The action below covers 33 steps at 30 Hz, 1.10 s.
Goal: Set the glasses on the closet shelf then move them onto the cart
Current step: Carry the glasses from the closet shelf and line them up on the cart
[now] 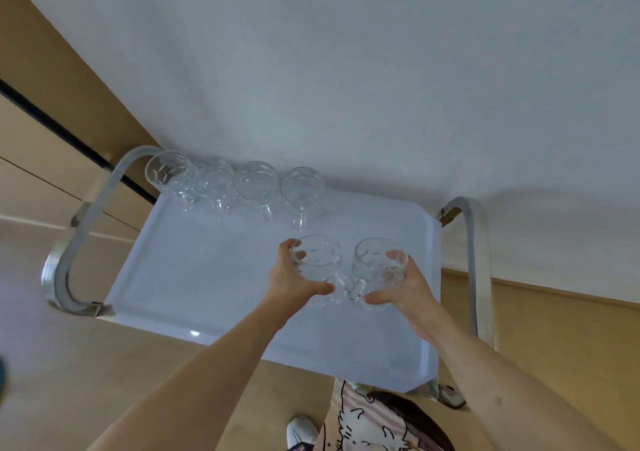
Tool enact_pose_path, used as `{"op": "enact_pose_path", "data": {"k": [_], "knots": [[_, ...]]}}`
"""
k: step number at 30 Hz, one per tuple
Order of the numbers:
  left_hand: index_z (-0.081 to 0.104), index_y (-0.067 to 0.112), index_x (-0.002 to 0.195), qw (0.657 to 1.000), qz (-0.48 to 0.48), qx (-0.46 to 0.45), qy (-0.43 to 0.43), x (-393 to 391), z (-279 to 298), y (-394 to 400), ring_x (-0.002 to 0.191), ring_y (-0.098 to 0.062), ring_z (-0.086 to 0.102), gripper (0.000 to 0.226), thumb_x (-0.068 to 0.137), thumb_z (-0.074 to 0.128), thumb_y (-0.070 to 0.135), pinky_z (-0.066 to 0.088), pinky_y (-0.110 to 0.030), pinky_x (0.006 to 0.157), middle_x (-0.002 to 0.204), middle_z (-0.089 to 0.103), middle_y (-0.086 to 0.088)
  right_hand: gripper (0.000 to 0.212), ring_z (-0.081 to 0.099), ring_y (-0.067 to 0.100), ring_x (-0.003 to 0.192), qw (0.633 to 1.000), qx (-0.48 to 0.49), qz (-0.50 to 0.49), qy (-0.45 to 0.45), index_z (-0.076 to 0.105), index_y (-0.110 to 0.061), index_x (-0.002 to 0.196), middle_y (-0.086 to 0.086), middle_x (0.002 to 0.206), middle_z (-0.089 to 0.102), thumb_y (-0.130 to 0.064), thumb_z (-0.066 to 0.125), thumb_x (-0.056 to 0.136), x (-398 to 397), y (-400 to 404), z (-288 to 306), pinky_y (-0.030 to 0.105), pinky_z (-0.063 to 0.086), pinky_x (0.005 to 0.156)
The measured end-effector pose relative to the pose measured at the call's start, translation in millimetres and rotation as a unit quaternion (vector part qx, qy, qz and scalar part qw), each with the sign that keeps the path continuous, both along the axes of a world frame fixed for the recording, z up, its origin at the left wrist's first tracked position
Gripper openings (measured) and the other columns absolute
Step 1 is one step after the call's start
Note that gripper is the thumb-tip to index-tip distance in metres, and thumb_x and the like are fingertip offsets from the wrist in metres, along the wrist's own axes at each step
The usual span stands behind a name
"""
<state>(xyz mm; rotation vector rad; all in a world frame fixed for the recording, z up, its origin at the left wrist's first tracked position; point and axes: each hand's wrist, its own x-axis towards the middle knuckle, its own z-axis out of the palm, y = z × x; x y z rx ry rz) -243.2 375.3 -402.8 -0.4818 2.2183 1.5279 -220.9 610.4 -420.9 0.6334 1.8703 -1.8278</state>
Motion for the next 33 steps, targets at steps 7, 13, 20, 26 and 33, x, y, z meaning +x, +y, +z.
{"op": "enact_pose_path", "data": {"k": [7,13,20,26,33], "knots": [[0.036,0.034,0.135,0.995,-0.023,-0.071,0.062,6.8,-13.0,9.6,0.115,-0.010,0.055,0.104,0.053,0.097,0.019,0.045,-0.022,0.091,0.128,0.057,0.011,0.114,0.047,0.013,0.131,0.997,0.049,0.054,0.025,0.043,-0.033,0.144,-0.005,0.136,0.051,0.005,0.096,0.050,-0.2,8.9,-14.8,0.022,0.053,0.085],[0.035,0.044,0.125,0.992,-0.046,-0.099,0.068,12.0,-16.1,15.7,0.099,0.004,0.058,0.100,0.049,0.096,0.020,0.041,-0.004,0.070,0.111,0.058,0.024,0.111,0.051,0.008,0.130,0.991,0.084,0.090,0.055,0.049,-0.049,0.132,-0.019,0.130,0.058,-0.014,0.099,0.038,-2.4,17.2,-20.8,0.039,0.055,0.098],[0.032,0.043,0.125,0.988,-0.061,-0.120,0.075,21.8,-26.3,12.3,0.101,-0.009,0.060,0.107,0.043,0.101,0.030,0.040,-0.015,0.076,0.114,0.060,0.021,0.103,0.053,0.011,0.124,0.989,0.109,0.073,0.064,0.048,-0.049,0.125,-0.016,0.129,0.057,-0.001,0.098,0.049,10.6,15.4,-31.5,0.021,0.057,0.074],[0.027,0.052,0.117,0.990,-0.029,-0.120,0.071,37.0,-29.3,5.7,0.099,-0.007,0.061,0.105,0.046,0.101,0.030,0.037,-0.009,0.071,0.109,0.061,0.025,0.112,0.056,0.014,0.123,0.985,0.144,0.073,0.062,0.041,-0.042,0.139,-0.014,0.127,0.059,-0.018,0.098,0.045,21.0,13.2,-32.2,0.042,0.053,0.099],[0.017,0.028,0.159,0.974,-0.088,-0.174,0.115,37.1,-13.1,5.6,0.143,-0.019,0.033,0.131,0.056,0.098,0.025,0.034,-0.034,0.113,0.158,0.031,0.002,0.136,0.030,0.018,0.146,0.980,0.166,0.094,0.060,0.008,-0.036,0.158,-0.002,0.159,0.026,-0.020,0.099,0.058,33.3,7.2,-7.9,0.043,0.030,0.121]]}}
